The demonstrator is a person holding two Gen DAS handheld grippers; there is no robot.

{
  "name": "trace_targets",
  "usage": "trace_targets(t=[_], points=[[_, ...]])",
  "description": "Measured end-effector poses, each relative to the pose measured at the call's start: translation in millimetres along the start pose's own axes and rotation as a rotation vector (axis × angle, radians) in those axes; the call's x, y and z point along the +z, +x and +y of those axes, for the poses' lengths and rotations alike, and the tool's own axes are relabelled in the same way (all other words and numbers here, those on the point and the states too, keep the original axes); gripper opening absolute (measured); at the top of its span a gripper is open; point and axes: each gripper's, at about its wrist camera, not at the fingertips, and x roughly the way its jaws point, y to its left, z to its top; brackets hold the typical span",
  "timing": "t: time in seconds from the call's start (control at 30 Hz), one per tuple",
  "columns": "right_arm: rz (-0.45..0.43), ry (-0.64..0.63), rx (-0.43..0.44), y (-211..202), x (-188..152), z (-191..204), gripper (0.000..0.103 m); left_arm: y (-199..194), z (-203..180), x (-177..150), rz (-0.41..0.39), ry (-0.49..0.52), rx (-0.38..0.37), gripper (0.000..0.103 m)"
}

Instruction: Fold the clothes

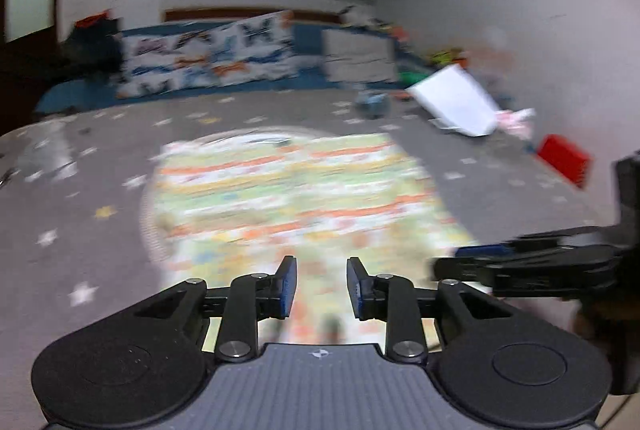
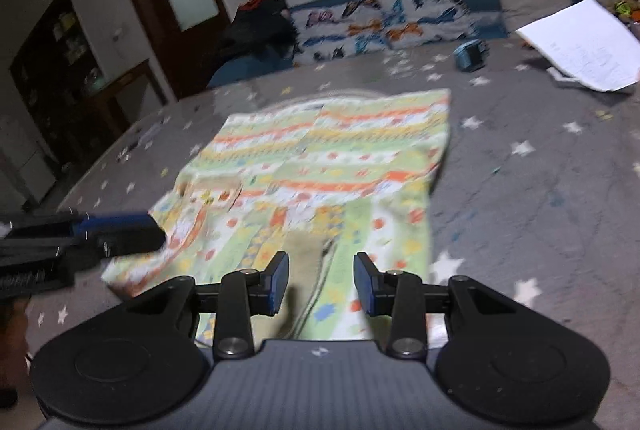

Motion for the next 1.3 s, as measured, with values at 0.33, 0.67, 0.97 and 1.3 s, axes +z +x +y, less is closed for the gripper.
trace_targets(t=[0.33, 0.67, 0.97, 1.3], points=[[0.014, -0.080, -0.041, 23, 3, 19, 0.007, 7, 64, -10, 0.032, -0.124, 0.165, 0.037], [-0.074, -0.173, -0.125, 11, 30, 31, 0.006, 9, 73, -16, 0.062, -0.125, 0.221, 0.011], [-0.068, -0.207, -0.115, 16, 27, 33, 0.016, 11, 55, 15, 0.042, -0.087, 0.116, 0.013], [-0.030, -0.234, -0.021, 29, 20, 52, 0.026, 35, 30, 14, 0.073, -0.018, 0.085, 0.018]])
